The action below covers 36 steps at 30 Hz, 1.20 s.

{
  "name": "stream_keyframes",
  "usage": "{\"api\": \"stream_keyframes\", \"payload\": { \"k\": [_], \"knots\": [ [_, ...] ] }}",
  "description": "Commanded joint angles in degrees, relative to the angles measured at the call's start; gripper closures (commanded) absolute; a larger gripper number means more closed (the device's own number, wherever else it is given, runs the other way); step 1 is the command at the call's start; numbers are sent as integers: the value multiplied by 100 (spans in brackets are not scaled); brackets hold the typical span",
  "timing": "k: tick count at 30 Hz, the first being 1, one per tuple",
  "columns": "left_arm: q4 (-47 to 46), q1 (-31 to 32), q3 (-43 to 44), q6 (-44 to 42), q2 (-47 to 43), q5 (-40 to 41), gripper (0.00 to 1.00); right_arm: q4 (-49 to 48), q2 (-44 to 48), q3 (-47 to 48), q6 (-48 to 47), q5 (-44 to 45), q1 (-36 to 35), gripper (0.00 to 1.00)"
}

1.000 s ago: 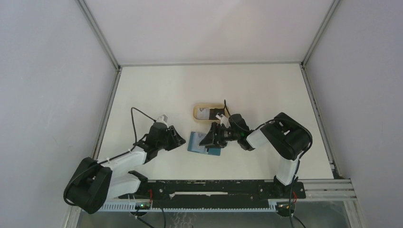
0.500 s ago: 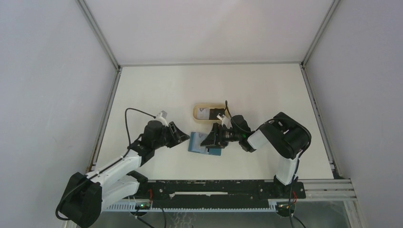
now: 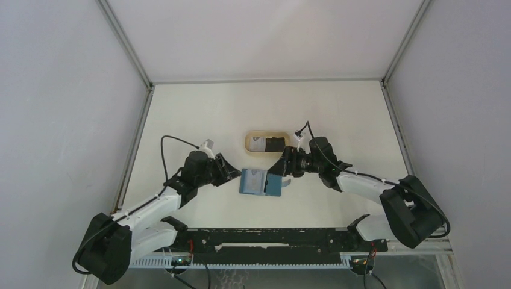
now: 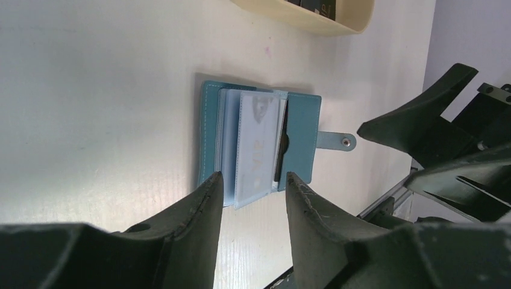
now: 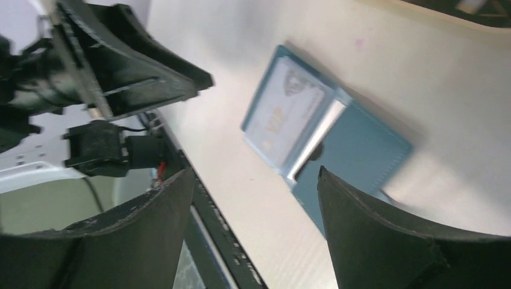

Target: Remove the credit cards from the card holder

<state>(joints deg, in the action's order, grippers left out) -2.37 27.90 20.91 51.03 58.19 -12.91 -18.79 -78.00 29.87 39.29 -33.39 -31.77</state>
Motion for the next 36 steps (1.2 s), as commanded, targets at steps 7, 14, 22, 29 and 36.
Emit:
{"api": "stream_keyframes", "payload": {
  "k": [7,14,22,29,36],
  "knots": [
    [-299,84,391,13,166,-204,53,1095,-187,-156,-651,872,-45,16],
    [-316,135,289,-1,139,-122,53,1240,-347,-238,-624,1156,-132,17],
    [-491,202,169,0,307,-15,54,1734,697,-476,-754,1587,-119,16],
    [-551,237,177,-46,443,6,54,2389,2056,-543,-802,1504,292,10],
    [-683,258,187,-76,645,-22,54,2809,1871,-552,-513,1323,485,12]
  ]
}}
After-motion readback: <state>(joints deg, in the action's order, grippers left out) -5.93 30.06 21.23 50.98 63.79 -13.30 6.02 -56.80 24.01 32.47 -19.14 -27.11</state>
